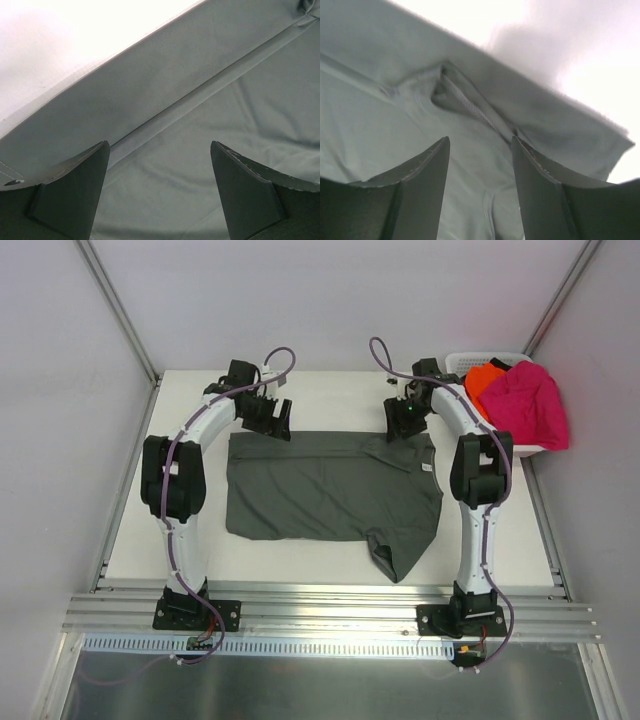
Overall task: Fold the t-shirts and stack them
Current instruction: Fold the tshirt
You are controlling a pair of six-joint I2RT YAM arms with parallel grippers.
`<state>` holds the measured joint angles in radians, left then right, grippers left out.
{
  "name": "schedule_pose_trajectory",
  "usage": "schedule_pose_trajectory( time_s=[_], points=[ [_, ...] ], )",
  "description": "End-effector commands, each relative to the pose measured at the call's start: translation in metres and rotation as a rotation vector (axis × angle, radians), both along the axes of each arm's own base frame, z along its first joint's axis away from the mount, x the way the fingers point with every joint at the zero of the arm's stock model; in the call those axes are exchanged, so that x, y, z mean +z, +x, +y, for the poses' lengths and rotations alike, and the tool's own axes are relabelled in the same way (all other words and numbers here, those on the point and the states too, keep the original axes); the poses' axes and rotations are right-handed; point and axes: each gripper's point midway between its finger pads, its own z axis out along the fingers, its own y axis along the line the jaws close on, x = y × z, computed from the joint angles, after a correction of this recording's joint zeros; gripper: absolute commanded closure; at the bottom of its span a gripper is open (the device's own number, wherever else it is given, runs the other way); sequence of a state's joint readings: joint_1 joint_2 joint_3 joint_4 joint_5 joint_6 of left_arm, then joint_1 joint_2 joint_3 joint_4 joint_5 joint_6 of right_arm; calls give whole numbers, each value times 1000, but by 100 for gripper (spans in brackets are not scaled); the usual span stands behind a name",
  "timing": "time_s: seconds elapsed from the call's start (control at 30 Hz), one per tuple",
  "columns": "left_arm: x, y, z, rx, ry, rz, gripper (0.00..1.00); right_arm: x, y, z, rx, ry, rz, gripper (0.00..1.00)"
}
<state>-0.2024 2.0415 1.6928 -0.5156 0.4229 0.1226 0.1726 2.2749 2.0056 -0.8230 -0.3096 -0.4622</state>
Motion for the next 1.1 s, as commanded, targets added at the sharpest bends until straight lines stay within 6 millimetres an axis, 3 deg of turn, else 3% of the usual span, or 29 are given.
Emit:
schedule_pose_trajectory(
  time_s=[0.0,0.37,0.5,0.73,1.07],
  points=[
    [3,-3,-3,-19,-12,6,18,30,18,26,7,80,-73,45],
    [3,-11,-2,-10,-13,22,18,25,20,69,66,106,-85,47],
    [8,-13,-3,-5,-24,23,18,14,16,79,86,103,-64,55],
    [17,-19,-3,3,-38,18,18,6,18,77,84,86,-63,56],
    [11,-23,-3,9,-35,37,19,25,31,62,68,59,-134,57]
  ],
)
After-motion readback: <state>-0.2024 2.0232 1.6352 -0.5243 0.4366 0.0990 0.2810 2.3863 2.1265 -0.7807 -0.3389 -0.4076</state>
